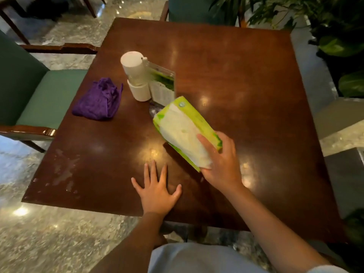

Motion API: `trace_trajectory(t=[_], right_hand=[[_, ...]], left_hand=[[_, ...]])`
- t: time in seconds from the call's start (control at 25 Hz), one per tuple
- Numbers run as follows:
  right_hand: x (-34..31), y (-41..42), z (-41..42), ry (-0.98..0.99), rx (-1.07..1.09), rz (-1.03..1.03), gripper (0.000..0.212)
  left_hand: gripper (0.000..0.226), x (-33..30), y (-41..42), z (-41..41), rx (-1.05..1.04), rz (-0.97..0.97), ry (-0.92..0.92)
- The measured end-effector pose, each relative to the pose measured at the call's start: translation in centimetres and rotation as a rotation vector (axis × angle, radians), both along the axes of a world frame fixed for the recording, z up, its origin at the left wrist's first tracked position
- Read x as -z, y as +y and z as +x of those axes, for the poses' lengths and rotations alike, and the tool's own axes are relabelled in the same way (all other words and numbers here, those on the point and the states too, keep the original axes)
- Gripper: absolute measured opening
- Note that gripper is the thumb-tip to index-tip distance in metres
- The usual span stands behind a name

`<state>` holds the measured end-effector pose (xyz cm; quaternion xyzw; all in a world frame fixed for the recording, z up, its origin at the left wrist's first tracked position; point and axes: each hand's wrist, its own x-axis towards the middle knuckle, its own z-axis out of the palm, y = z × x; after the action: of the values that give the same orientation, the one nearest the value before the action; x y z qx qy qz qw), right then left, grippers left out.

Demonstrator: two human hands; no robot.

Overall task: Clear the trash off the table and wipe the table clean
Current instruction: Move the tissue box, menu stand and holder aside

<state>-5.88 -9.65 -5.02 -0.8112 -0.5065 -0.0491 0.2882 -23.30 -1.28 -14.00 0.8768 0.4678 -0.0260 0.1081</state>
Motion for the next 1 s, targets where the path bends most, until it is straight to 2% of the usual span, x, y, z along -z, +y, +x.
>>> trace_trajectory(t=[0.24, 0.32, 0.44, 0.56, 0.6, 0.68, 0.8, 1.0], right_hand=[[1.9, -9.1, 5.5, -0.006, 0.4, -0.006, 0.069], [1.5, -10.0, 7.8, -0.001, 0.555, 0.003, 0.072], [1.3, -9.8, 10.4, -0.008, 0.661, 0.003, 0.07], [2.1, -8.3, 12.8, 0.138, 0.744, -0.164, 0.082], [2.5, -7.9, 13.2, 0.161, 0.766, -0.26, 0.091], [3.2, -7.6, 13.3, 0.071, 0.722, -0.394, 0.1], [4.1, -7.9, 13.0, -0.021, 0.582, -0.51, 0.095], [4.2, -7.4, 14.5, 0.005, 0.574, -0.526, 0.088]], left_hand=[[0.085, 0.1, 0.2, 0.0, 0.008, 0.0, 0.016], [0.085, -0.1, 0.1, 0.2, 0.006, 0.0, 0.02], [0.086, -0.1, 0.1, 0.3, 0.014, -0.011, 0.039], [0.085, -0.2, 0.2, 0.4, 0.009, -0.014, 0.034], [0.085, -0.2, 0.1, 0.4, 0.008, -0.018, 0.03], [0.085, -0.3, 0.1, 0.3, 0.014, -0.027, 0.032], [0.086, -0.3, 0.2, 0.3, 0.01, -0.032, 0.014], [0.085, -0.2, 0.1, 0.3, 0.008, -0.029, -0.005]])
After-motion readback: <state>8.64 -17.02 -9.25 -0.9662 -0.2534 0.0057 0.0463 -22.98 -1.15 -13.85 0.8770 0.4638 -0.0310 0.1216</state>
